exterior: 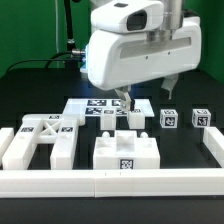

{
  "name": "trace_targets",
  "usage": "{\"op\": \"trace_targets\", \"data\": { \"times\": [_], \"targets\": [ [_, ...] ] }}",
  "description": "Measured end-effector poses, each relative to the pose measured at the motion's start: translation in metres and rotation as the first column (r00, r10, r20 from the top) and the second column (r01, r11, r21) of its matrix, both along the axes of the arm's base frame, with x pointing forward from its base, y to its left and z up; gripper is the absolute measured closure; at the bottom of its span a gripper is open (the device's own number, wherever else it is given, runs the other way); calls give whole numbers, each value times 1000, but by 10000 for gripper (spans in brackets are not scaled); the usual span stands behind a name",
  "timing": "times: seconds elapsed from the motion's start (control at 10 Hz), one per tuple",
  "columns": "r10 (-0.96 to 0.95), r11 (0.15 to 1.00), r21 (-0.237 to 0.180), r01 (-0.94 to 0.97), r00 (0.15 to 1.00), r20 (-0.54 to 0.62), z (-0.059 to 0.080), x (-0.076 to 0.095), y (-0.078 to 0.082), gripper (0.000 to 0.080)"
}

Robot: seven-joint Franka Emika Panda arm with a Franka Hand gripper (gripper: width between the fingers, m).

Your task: Assemble chair

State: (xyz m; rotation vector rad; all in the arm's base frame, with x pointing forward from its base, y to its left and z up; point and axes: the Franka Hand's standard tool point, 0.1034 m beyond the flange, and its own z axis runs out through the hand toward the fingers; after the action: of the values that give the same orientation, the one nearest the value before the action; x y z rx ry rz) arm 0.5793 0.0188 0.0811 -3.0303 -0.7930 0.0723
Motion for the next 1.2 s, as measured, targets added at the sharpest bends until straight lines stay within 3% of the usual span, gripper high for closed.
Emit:
{"op": "trace_targets", "data": {
  "times": [0.2, 0.5, 0.7, 0.8, 0.9, 1.2],
  "targets": [
    [-171, 985, 1, 171, 985, 13, -19, 17, -6, 150],
    [-327, 945, 13, 327, 945, 18, -21, 19, -3, 150],
    [-504, 863, 27, 504, 864, 2, -22, 18, 2, 150],
    [-581, 814, 19, 581, 814, -11, -29, 14, 6, 150],
    [-613, 790, 17, 613, 790, -22, -39, 12, 8, 150],
    [-567, 823, 17, 568, 823, -27, -61, 7, 15, 150]
  ]
}}
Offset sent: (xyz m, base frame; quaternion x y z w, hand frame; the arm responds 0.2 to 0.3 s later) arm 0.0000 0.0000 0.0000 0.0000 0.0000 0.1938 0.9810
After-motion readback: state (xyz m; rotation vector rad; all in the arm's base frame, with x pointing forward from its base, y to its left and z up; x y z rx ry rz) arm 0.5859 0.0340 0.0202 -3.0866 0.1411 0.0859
